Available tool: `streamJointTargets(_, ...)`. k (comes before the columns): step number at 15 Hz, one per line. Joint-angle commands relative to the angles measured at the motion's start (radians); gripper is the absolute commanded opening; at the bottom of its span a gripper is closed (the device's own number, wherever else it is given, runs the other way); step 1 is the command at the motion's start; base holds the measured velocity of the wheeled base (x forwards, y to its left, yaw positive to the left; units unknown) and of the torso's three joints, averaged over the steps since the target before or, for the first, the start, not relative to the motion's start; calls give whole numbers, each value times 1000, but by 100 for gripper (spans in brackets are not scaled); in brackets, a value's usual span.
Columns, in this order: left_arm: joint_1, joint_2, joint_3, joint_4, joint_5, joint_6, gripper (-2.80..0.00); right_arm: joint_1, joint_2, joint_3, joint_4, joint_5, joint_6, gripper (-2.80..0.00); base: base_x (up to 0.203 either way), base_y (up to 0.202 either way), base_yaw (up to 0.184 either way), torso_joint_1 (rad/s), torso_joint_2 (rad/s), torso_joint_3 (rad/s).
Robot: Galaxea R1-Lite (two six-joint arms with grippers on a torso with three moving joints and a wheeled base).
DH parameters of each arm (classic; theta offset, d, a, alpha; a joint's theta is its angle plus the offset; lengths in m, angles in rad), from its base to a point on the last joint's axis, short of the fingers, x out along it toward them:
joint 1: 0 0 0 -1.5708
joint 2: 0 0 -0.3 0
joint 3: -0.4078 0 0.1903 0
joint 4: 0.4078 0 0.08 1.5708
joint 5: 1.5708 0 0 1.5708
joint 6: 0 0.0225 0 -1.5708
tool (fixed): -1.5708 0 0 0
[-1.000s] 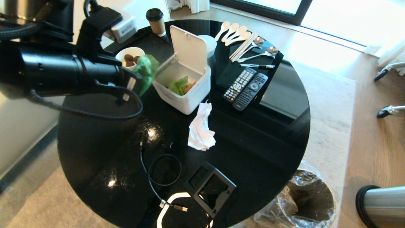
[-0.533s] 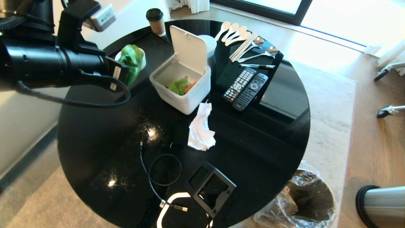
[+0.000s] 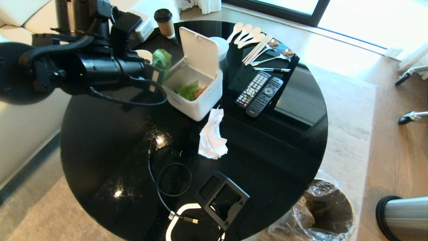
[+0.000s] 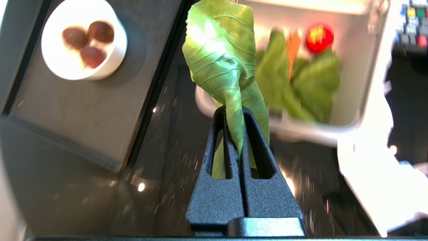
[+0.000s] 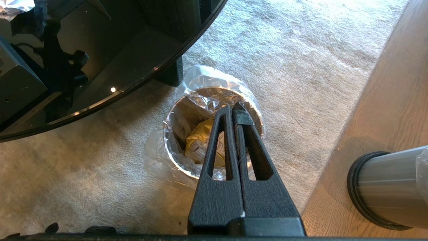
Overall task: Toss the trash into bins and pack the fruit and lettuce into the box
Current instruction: Throw vegetable leaves into the desktop trash can
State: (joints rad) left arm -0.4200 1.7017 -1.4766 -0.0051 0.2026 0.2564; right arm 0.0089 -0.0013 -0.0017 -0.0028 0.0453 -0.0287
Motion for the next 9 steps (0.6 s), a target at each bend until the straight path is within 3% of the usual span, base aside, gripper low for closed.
streamJointTargets(1, -6, 84, -16, -35, 2, -3, -280, 0, 1, 0, 0, 1, 0, -280, 0, 0, 0, 0, 0, 0)
streamJointTargets(5, -29, 150, -92, -38, -44, -6, -280, 0, 1, 0, 0, 1, 0, -280, 0, 0, 0, 0, 0, 0)
streamJointTargets(9, -58, 175, -131, -36, -49, -6, -280, 0, 1, 0, 0, 1, 0, -280, 0, 0, 0, 0, 0, 0)
